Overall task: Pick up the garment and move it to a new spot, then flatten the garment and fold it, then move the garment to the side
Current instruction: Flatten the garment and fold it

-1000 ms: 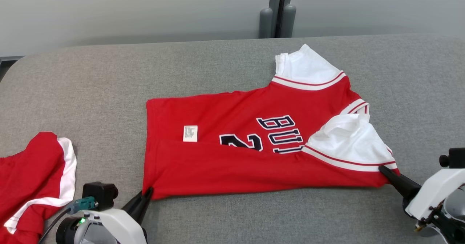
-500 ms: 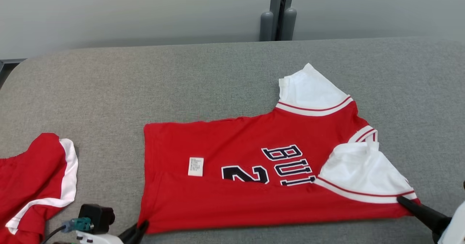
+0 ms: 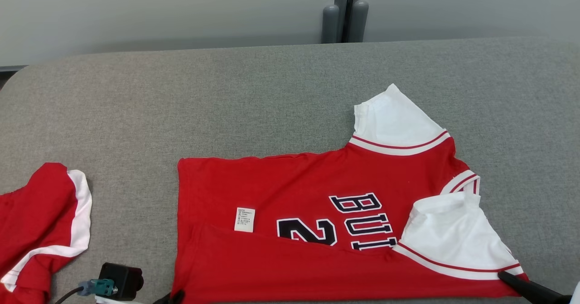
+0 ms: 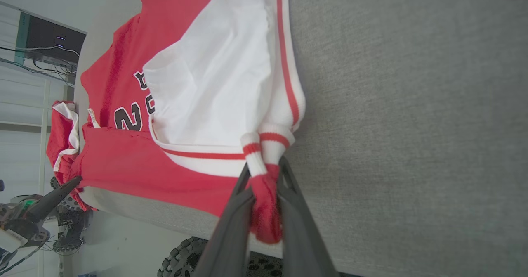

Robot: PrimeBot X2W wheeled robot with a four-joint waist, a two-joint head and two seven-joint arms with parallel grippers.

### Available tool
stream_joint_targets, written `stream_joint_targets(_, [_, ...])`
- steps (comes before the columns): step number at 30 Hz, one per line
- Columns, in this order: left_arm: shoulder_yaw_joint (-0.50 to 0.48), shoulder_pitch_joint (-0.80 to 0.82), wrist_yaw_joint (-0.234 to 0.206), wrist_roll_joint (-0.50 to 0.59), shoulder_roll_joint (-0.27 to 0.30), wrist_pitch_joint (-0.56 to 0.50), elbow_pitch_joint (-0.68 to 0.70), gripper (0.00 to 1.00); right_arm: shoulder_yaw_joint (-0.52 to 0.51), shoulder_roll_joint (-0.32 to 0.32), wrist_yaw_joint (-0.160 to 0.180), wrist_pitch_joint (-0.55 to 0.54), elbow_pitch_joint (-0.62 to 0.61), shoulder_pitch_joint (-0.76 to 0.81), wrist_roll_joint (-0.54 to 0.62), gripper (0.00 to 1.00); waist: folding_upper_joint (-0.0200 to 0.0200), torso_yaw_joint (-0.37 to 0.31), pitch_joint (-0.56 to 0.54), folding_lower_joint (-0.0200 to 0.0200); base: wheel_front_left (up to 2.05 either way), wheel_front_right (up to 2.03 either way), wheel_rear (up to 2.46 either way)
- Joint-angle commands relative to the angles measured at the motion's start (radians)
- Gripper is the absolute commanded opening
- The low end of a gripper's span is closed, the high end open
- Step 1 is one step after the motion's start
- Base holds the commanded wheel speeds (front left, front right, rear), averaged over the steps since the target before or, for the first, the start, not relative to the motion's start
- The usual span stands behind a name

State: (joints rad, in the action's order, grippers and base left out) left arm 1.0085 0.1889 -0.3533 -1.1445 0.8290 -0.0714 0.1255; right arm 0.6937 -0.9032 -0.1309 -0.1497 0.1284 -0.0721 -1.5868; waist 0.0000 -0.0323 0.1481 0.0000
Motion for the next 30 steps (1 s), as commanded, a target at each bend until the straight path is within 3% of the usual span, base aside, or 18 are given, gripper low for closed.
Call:
stream_joint_targets(1, [-0.002, -0.004, -0.007, -0.005, 0.008, -0.007, 0.002, 0.00, 0.001, -0.012, 0.000, 0.000, -0.003, 0.009, -0.011, 0.15, 0.0000, 0.000, 0.005, 0.0000, 0.00, 0.00, 0.00])
stream_joint_targets(3, [0.002, -0.005, -0.008, -0.010, 0.011, -0.018, 0.005, 0.00, 0.004, -0.016, 0.000, -0.003, -0.003, 0.011, -0.013, 0.27, 0.0000, -0.001, 0.008, 0.0000, 0.00, 0.00, 0.00])
stream_joint_targets(4, [0.001, -0.005, -0.010, -0.009, 0.012, -0.020, 0.006, 0.00, 0.004, -0.018, 0.000, -0.002, -0.003, 0.011, -0.015, 0.42, 0.0000, -0.002, 0.009, 0.0000, 0.00, 0.00, 0.00])
stream_joint_targets(5, [0.000, -0.005, -0.011, -0.009, 0.013, -0.020, 0.007, 0.16, 0.005, -0.020, 0.000, -0.002, -0.001, 0.011, -0.018, 0.98, 0.0000, -0.003, 0.010, 0.0000, 0.00, 0.00, 0.00])
stream_joint_targets(6, [-0.001, -0.005, -0.014, -0.008, 0.013, -0.019, 0.008, 0.50, 0.006, -0.022, 0.000, -0.001, 0.003, 0.011, -0.021, 1.00, 0.0000, -0.003, 0.010, 0.0000, 0.00, 0.00, 0.00])
stream_joint_targets(7, [-0.002, -0.007, -0.015, -0.011, 0.013, -0.020, 0.008, 1.00, 0.007, -0.022, 0.000, -0.001, 0.002, 0.010, -0.021, 1.00, 0.0000, -0.004, 0.010, 0.0000, 0.00, 0.00, 0.00])
stream_joint_targets(19, [-0.014, -0.003, -0.038, -0.006, 0.026, -0.017, 0.037, 1.00, 0.010, -0.048, 0.000, 0.031, -0.014, -0.012, -0.029, 1.00, 0.0000, -0.012, 0.000, 0.0000, 0.00, 0.00, 0.00])
stream_joint_targets(30, [-0.055, 0.048, -0.094, 0.067, 0.037, 0.063, 0.043, 1.00, -0.015, -0.067, 0.000, 0.107, -0.020, -0.059, 0.022, 1.00, 0.0000, -0.013, -0.013, 0.0000, 0.00, 0.00, 0.00])
